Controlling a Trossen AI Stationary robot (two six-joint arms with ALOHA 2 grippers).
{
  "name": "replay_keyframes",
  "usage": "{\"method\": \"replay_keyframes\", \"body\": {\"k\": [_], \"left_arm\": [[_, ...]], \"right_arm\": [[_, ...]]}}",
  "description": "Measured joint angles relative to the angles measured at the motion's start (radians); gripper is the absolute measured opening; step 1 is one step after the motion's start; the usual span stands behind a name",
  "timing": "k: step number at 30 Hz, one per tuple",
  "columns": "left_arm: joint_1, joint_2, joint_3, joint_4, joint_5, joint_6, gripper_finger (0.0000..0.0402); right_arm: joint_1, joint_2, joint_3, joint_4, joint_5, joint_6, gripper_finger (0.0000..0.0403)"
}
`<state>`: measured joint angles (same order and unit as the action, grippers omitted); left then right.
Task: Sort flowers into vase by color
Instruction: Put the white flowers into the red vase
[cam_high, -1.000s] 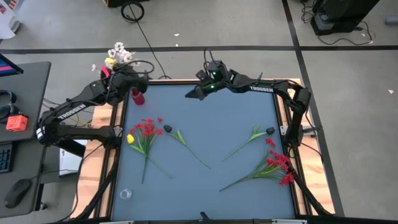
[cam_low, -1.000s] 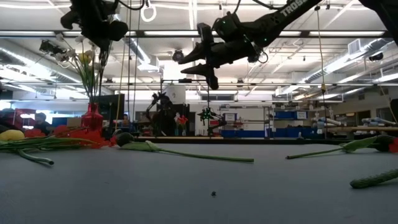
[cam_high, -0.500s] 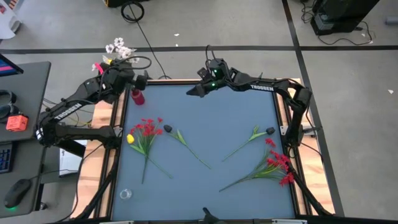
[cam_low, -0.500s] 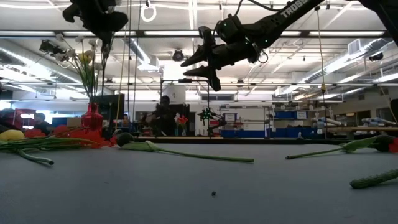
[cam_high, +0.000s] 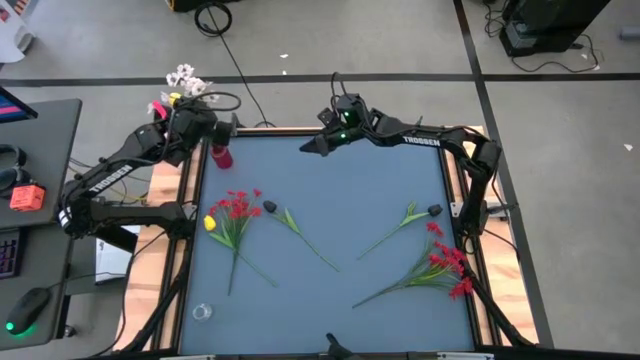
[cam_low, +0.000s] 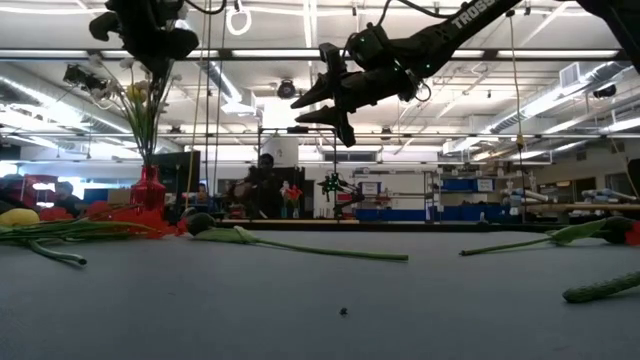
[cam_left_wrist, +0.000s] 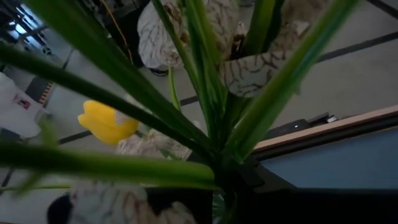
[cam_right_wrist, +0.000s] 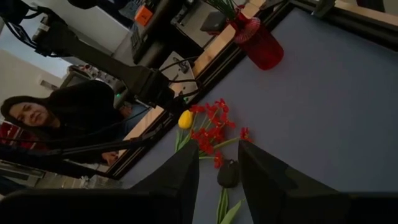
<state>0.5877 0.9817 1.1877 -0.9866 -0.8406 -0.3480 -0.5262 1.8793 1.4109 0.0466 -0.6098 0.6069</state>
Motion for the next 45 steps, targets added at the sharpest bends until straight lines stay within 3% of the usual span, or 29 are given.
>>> {"method": "replay_keyframes", "body": {"k": [21,37,45], "left_arm": [[0.030,0.015,-0.001,-0.039,0.015,-0.084,0.0016],[0.051,0.111,-0.001,-0.066,0.077,-0.207,0.0017],[0.051,0.149,-0.001,-0.151,0.080,-0.272,0.0075]], "right_arm": [[0.000,0.000,0.000,0.001,0.016,-0.005,0.0122],[0.001,0.000,0.000,0.001,0.033,-0.041,0.0122],[0.002,0.000,0.000,-0.005,0.034,-0.074,0.0122]]}}
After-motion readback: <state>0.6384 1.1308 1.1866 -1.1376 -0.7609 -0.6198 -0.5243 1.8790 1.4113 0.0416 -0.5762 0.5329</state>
